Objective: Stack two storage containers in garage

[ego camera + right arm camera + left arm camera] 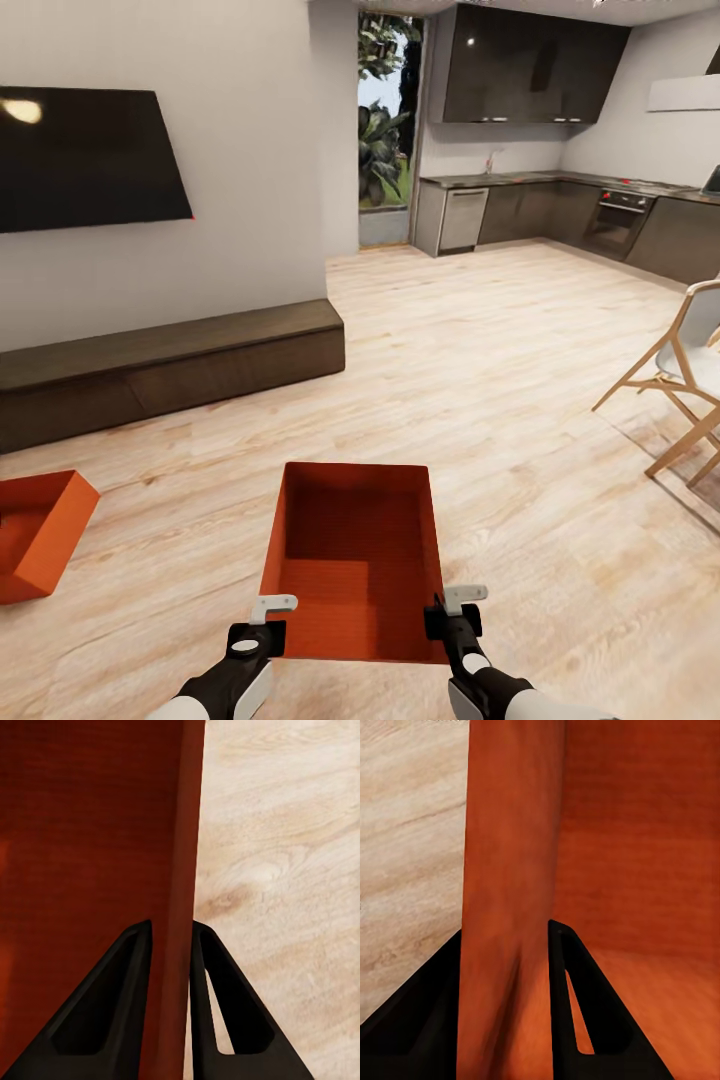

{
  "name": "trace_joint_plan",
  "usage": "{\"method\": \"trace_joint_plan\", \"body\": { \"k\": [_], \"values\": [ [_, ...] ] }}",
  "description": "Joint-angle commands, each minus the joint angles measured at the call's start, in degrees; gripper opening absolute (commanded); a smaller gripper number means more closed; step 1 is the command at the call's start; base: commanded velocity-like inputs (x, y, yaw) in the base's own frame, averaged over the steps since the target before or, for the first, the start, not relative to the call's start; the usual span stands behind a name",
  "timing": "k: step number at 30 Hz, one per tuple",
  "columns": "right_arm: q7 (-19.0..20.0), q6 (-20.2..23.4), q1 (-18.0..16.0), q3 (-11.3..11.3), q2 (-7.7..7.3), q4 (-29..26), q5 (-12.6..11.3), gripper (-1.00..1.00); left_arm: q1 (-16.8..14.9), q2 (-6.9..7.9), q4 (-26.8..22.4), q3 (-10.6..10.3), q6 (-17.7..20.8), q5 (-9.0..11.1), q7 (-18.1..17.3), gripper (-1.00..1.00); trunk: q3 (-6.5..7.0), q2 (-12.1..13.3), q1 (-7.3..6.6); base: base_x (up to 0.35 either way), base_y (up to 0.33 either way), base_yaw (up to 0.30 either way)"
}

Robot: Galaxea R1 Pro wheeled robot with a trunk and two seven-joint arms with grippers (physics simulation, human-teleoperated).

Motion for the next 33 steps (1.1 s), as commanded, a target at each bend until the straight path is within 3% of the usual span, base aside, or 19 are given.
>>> {"method": "trace_joint_plan", "body": {
  "k": [1,33],
  "values": [
    [-0.96,-3.37,-0.1,-1.42,0.02,-0.05,-1.16,-1.0,0.02,0.01,0.26,0.01,0.03,1.06,0.66,-1.0,0.05,-0.03,0.0,0.0,0.0,0.061],
    [-0.96,-3.37,-0.11,-1.43,0.05,0.0,-1.17,-1.0,0.02,0.02,0.26,0.01,0.03,1.06,0.66,-1.0,2.97,-0.03,0.0,0.0,0.0,0.033]
  ]
}}
